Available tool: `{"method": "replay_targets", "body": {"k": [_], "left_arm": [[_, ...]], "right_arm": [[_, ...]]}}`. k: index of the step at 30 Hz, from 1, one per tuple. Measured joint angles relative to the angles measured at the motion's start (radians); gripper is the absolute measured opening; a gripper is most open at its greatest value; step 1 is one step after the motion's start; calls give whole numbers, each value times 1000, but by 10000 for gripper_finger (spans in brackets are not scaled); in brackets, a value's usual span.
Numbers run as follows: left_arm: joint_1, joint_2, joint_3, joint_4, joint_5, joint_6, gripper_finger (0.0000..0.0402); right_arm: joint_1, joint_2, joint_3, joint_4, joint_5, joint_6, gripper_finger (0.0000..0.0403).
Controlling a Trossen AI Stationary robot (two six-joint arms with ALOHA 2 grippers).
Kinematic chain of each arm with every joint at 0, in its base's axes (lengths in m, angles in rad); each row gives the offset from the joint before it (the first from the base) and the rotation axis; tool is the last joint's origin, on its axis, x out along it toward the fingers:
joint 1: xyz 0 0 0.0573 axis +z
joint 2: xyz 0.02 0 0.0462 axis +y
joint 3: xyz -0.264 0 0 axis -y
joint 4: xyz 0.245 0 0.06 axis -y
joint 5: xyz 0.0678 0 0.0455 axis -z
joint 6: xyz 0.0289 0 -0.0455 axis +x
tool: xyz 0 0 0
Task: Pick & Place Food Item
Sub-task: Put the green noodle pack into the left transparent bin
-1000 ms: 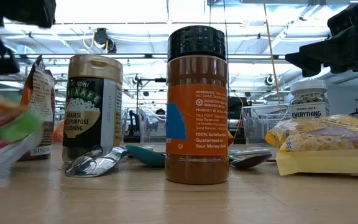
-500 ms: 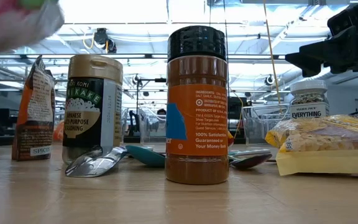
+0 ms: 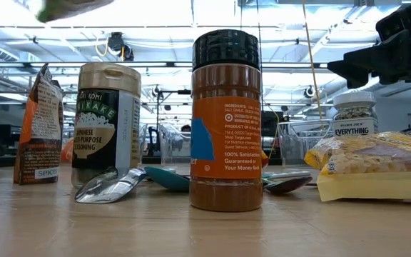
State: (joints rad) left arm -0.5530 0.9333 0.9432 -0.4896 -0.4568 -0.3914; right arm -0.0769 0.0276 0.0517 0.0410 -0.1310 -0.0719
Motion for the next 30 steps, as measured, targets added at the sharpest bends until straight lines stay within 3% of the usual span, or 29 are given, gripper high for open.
{"method": "replay_targets", "body": {"k": [8, 13, 22, 30], "left_arm": [[212, -139, 1, -14, -179, 161, 8], [402, -182, 1, -61, -230, 195, 7], [756, -141, 1, -79, -111, 170, 8], [1042, -17, 1, -230, -58, 164, 9]], "right_arm": [[0, 0, 0, 0, 0, 0, 210], [0, 0, 0, 0, 0, 0, 210], [0, 0, 0, 0, 0, 0, 210], [0, 0, 0, 0, 0, 0, 210]]}}
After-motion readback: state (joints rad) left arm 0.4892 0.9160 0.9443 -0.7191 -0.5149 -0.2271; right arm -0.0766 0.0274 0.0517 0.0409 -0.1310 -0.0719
